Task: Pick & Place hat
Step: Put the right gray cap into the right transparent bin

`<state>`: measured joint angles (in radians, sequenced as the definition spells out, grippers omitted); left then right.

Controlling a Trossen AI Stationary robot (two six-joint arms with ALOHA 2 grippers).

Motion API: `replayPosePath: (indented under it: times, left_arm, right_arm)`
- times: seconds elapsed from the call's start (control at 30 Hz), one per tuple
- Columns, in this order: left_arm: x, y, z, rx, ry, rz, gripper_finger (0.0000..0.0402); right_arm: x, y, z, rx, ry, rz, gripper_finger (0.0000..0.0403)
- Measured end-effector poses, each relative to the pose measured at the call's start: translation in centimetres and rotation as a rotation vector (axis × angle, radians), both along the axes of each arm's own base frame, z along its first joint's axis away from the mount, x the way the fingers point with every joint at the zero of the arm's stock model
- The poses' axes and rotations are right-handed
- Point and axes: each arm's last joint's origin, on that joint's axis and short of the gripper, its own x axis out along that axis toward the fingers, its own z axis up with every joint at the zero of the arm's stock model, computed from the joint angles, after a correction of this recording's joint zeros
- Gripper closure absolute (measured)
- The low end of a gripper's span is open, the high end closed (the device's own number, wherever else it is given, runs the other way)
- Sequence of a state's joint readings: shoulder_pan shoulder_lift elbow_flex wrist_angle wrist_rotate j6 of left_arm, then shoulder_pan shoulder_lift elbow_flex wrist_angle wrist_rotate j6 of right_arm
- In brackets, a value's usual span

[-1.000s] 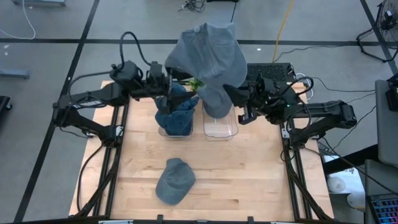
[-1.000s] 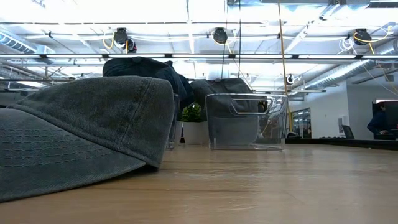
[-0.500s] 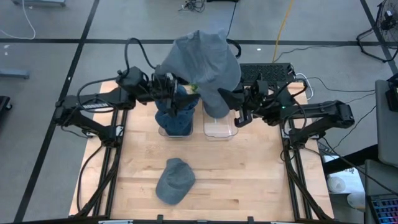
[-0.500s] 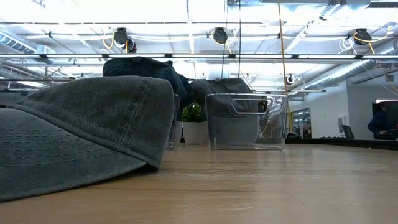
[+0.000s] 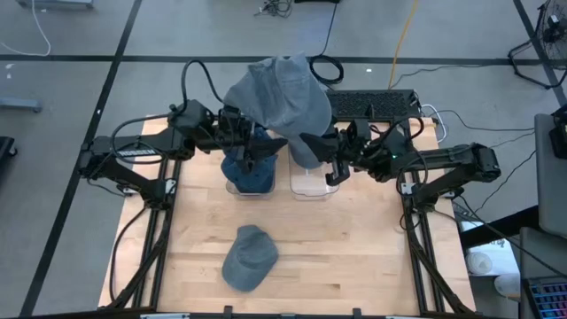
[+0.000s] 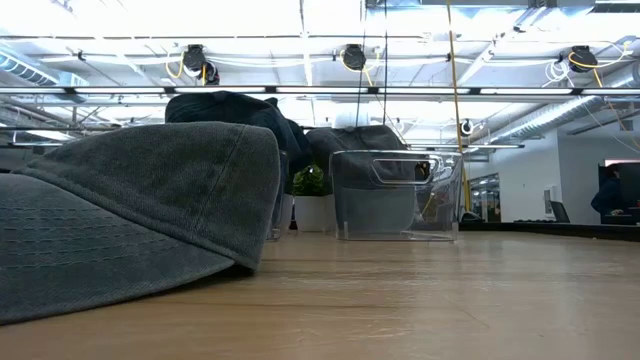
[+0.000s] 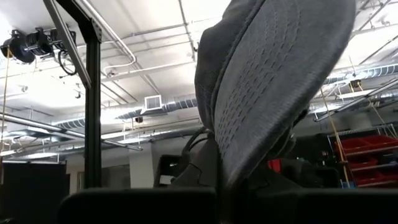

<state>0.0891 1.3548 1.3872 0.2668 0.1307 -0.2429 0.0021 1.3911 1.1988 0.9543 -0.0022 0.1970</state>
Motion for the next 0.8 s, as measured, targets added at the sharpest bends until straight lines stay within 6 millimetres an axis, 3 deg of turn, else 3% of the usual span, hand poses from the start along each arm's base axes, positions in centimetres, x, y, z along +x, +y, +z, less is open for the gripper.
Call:
replayPosePath:
  times: [0.4, 0.67, 0.8]
  left_arm:
    - [-0.2, -0.2, 0.2, -0.003, -0.004, -0.041, 0.0374]
    - [-1.0, -0.4, 0.6, 0.016, -0.003, -0.141, 0.0393]
    - [-2.9, -0.3, 1.2, 0.021, 0.033, -0.164, 0.0391]
  right_arm:
    - [0.3, -0.1, -0.4, 0.017, 0.063, -0.003, 0.0398]
    - [0.5, 0.0, -0.8, 0.050, 0.123, -0.002, 0.0312]
    - [0.3, 0.1, -1.0, 0.075, 0.205, 0.094, 0.0249]
